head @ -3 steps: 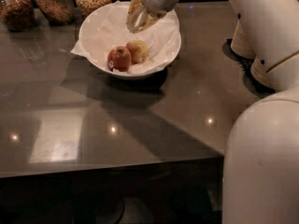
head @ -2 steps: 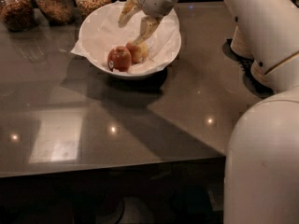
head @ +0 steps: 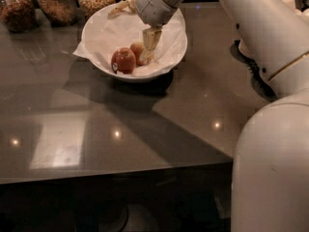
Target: Pick apple from white bowl
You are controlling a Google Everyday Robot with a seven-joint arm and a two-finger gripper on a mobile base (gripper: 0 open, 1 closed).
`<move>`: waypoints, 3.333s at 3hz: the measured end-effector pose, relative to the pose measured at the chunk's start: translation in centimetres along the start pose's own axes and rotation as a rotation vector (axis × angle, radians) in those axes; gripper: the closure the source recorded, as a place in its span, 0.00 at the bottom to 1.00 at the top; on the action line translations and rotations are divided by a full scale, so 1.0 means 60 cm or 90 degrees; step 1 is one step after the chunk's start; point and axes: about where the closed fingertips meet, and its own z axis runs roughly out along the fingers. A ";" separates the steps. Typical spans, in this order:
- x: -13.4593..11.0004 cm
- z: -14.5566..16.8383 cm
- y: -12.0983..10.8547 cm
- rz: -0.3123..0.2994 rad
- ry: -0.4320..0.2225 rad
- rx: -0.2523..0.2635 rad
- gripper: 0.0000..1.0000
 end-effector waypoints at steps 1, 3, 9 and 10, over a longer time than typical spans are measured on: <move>-0.005 0.021 0.002 -0.005 -0.016 -0.001 0.30; -0.008 0.049 0.011 -0.010 -0.028 -0.018 0.32; 0.031 0.115 0.029 -0.017 0.007 -0.073 0.29; 0.038 0.123 0.030 -0.017 0.011 -0.085 0.30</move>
Offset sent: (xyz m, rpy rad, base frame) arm -0.0059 0.0179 -0.0292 -0.0102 0.0351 0.0556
